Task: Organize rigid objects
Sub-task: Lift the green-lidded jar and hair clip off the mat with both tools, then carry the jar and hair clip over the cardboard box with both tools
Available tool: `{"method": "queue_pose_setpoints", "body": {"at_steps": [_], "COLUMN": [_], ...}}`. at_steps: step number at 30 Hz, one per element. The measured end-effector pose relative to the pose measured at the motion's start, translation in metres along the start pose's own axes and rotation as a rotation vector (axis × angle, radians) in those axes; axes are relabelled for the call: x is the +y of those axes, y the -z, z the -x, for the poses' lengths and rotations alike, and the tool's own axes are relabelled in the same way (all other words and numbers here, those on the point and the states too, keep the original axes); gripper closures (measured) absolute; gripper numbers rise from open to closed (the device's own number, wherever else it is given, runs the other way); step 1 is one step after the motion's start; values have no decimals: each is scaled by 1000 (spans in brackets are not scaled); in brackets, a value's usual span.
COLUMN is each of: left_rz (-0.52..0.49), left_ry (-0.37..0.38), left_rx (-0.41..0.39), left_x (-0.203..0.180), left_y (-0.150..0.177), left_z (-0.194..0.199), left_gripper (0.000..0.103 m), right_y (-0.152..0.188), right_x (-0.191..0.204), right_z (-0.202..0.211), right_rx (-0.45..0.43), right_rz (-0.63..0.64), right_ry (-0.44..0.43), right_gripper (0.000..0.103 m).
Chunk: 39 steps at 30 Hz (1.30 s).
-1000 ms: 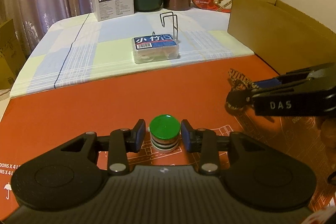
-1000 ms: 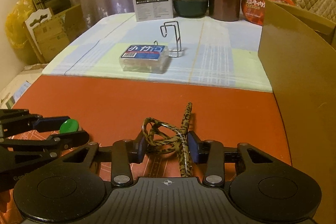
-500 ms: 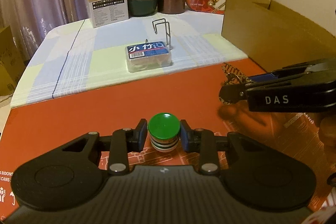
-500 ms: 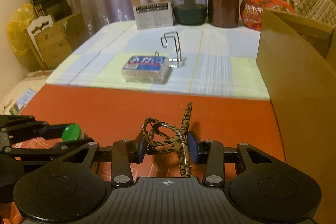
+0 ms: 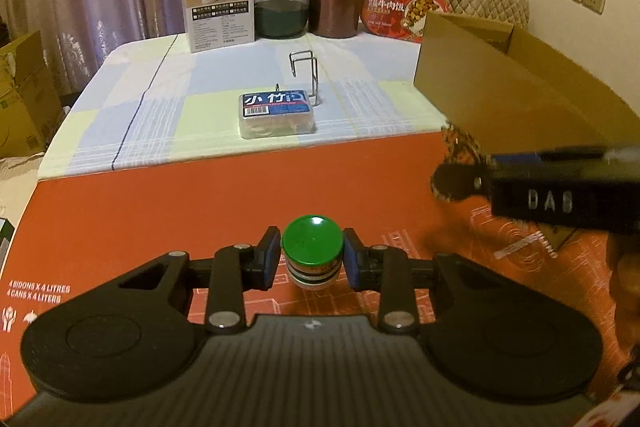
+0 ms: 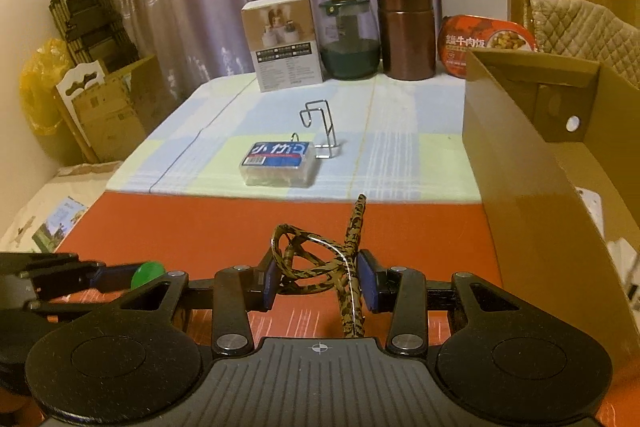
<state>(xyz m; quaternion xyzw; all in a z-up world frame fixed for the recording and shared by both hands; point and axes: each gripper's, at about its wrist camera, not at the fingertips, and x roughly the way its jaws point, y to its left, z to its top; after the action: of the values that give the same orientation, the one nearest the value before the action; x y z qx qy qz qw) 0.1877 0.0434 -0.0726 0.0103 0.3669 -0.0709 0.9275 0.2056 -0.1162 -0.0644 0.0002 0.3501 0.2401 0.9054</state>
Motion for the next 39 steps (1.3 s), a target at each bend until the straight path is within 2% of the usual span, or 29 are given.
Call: {"method": "queue_pose_setpoints", "body": {"at_steps": [13,20,25,30,34,39], "left_rz": [8,-5,-47,-97,-130,-169], "left_ry": [3,35,82,146,198,243], "left_rx": [-52,-114,-156,-192,-189,-161], "left_x": [-27,-42,-72,-113,-148,-187], "left_y": [-3,-21,-51,-81,-96,-114], "left_z": [67,96,107,109,99,71], "left_gripper": [75,75,75,75,75,75], "right_y": [20,-8,-48,-82,-89,-87], "right_x": [0,-8,-35,-82,-120,-159], "right_z": [71,118,162,201,214,202], "right_rx": [-50,-134,-233,-292,-278,-201], "right_rz": [-27,-59,-87,-63,-64,-76], "right_ry": [3,-30,-17,63,132,164], "right_gripper": [66,66,66,66,66,66]}}
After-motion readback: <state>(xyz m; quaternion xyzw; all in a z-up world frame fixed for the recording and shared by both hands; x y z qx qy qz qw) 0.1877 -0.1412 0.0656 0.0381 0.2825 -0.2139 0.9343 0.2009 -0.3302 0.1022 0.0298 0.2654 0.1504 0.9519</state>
